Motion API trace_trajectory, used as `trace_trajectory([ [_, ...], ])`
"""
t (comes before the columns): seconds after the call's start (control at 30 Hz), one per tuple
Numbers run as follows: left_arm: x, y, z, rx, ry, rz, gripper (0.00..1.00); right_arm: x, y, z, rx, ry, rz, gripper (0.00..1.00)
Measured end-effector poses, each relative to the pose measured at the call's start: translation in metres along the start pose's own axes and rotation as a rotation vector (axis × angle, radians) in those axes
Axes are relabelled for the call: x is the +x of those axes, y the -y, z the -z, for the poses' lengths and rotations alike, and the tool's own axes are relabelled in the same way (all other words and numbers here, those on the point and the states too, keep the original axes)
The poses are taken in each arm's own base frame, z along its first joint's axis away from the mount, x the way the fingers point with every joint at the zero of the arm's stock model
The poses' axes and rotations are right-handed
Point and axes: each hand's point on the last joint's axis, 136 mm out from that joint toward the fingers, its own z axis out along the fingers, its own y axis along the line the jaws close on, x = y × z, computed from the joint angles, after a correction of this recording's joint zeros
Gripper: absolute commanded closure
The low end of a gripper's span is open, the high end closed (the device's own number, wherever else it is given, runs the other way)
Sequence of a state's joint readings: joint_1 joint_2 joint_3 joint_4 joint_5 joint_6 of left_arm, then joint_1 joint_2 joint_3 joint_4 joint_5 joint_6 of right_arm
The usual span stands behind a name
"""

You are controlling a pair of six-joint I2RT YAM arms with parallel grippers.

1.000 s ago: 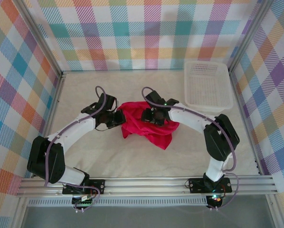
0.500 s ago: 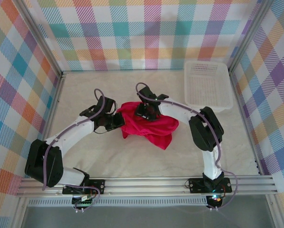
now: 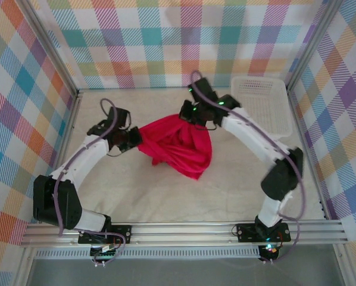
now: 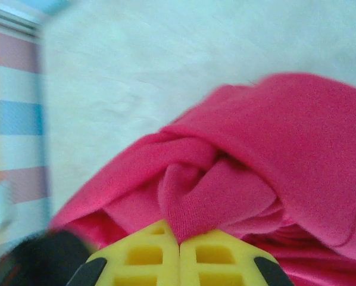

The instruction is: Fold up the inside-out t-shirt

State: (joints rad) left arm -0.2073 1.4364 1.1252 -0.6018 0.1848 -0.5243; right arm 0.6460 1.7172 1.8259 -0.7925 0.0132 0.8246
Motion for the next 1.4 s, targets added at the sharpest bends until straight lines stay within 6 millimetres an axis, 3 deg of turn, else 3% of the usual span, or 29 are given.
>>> trace_trajectory([
  [0.07, -0.022, -0.006, 0.000, 0.012, 0.016, 0.046, 1.00, -0.013, -0.014, 0.061, -0.097, 0.061, 0.012, 1.00],
  [0.13, -0.035, 0.015, 0.003, 0.093, 0.005, 0.035, 1.00, -0.016, -0.013, 0.103, -0.153, 0.084, 0.006, 1.00],
  [0.23, -0.049, 0.046, 0.015, 0.191, 0.006, -0.012, 1.00, -0.018, 0.004, 0.125, -0.154, 0.094, -0.022, 1.00],
  [0.33, -0.051, 0.049, 0.015, 0.198, 0.000, -0.026, 0.97, -0.015, 0.025, 0.115, -0.123, 0.073, -0.055, 1.00],
  [0.43, -0.045, 0.033, 0.007, 0.118, -0.011, -0.023, 0.62, -0.003, 0.049, 0.086, -0.084, 0.008, -0.099, 1.00],
  [0.5, -0.043, 0.009, 0.001, -0.007, 0.012, -0.028, 0.46, 0.002, 0.067, 0.069, -0.042, -0.024, -0.137, 1.00],
  [0.57, -0.038, -0.007, -0.005, -0.106, 0.029, -0.052, 0.39, 0.000, 0.075, 0.056, -0.027, -0.041, -0.167, 1.00],
  [0.63, -0.023, -0.007, -0.011, -0.140, 0.023, -0.113, 0.39, -0.002, 0.078, 0.043, -0.025, -0.054, -0.186, 1.00],
  [0.7, 0.003, 0.008, -0.017, -0.112, -0.003, -0.203, 0.38, -0.004, 0.080, 0.032, -0.024, -0.063, -0.202, 1.00],
  [0.87, 0.084, 0.076, -0.022, 0.189, -0.077, -0.417, 0.38, -0.004, 0.084, 0.015, -0.010, -0.083, -0.209, 1.00],
  [0.93, 0.104, 0.097, -0.023, 0.287, -0.108, -0.441, 0.38, -0.004, 0.086, 0.011, -0.005, -0.088, -0.211, 1.00],
  [1.1, 0.123, 0.136, -0.034, 0.403, -0.157, -0.435, 0.36, -0.005, 0.086, 0.009, -0.006, -0.087, -0.211, 1.00],
  [1.33, 0.139, 0.181, -0.074, 0.414, -0.216, -0.457, 0.35, -0.005, 0.087, 0.006, -0.008, -0.086, -0.210, 1.00],
  [1.4, 0.139, 0.190, -0.086, 0.408, -0.220, -0.462, 0.40, -0.004, 0.088, 0.006, -0.007, -0.086, -0.210, 1.00],
])
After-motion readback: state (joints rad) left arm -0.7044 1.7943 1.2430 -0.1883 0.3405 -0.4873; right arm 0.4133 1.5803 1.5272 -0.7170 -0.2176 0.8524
